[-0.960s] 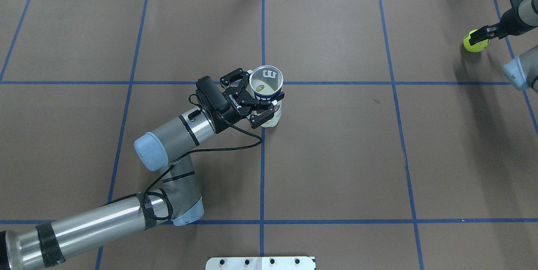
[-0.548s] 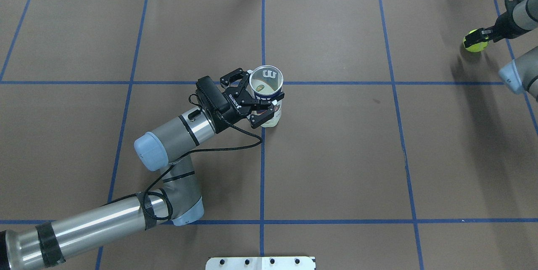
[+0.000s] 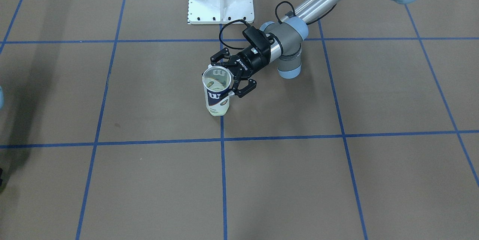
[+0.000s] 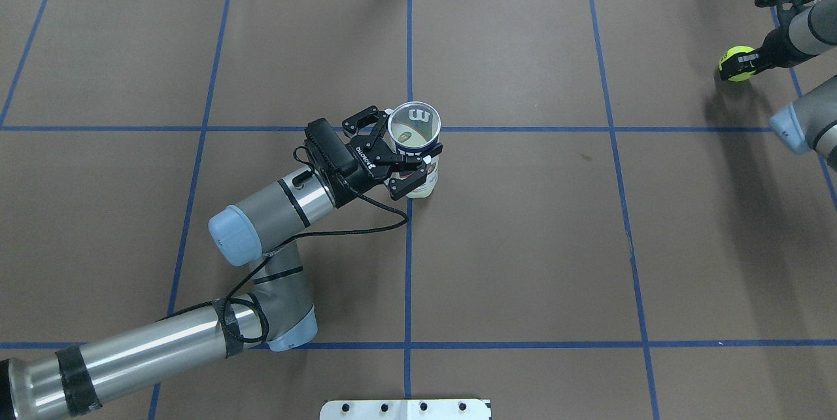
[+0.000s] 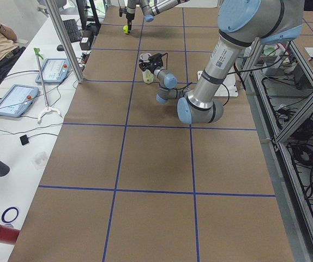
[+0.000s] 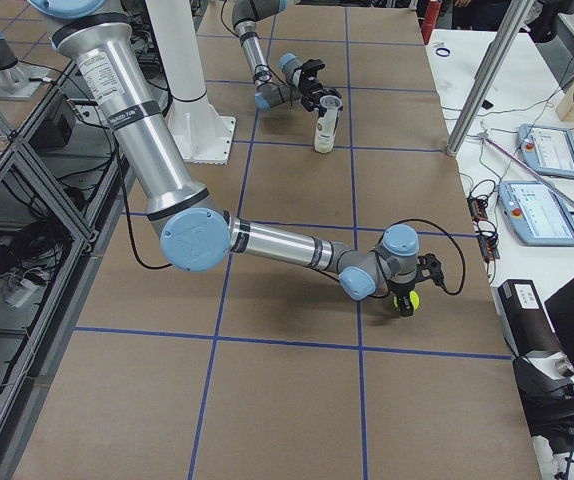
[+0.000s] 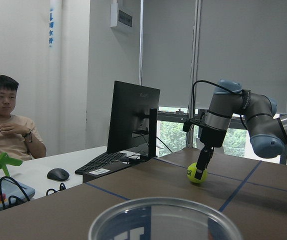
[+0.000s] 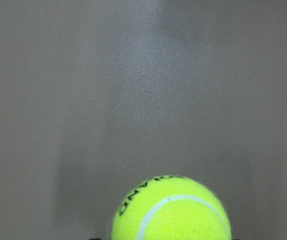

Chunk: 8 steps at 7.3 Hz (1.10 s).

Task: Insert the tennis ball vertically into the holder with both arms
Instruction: 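Carry the held ball with the right gripper over the can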

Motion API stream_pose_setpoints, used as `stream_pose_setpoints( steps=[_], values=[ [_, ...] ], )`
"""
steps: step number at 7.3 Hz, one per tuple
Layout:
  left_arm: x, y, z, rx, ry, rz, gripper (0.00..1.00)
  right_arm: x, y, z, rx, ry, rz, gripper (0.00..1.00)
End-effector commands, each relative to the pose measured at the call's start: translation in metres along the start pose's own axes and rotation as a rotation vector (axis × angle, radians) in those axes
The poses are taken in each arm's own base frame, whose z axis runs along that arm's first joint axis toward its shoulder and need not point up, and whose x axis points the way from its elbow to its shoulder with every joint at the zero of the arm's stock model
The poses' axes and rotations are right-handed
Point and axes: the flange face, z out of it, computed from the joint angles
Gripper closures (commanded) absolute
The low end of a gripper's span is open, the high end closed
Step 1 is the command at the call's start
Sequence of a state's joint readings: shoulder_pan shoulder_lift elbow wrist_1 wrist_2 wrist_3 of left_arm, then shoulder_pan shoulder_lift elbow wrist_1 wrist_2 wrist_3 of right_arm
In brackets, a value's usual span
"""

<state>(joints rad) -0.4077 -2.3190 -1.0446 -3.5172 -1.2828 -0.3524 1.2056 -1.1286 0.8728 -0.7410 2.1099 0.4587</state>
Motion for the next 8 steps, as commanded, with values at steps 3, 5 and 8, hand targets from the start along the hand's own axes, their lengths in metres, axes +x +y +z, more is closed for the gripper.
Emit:
stream_pose_setpoints(
  steps=[3, 5, 8],
  values=[
    [0.000, 0.001, -0.001, -0.002, 0.002, -0.001, 0.16, -0.079, -0.050, -0.086, 0.072, -0.047, 0.096, 1.00],
    [0.000, 0.001, -0.001, 0.000, 0.002, 0.000, 0.16, -0.168, -0.052, -0.126, 0.050, -0.112, 0.211, 1.00],
    [0.001, 0.000, -0.001, 0.001, 0.003, 0.000, 0.16, -0.298, -0.033, -0.217, 0.007, -0.172, 0.341, 1.00]
  ],
)
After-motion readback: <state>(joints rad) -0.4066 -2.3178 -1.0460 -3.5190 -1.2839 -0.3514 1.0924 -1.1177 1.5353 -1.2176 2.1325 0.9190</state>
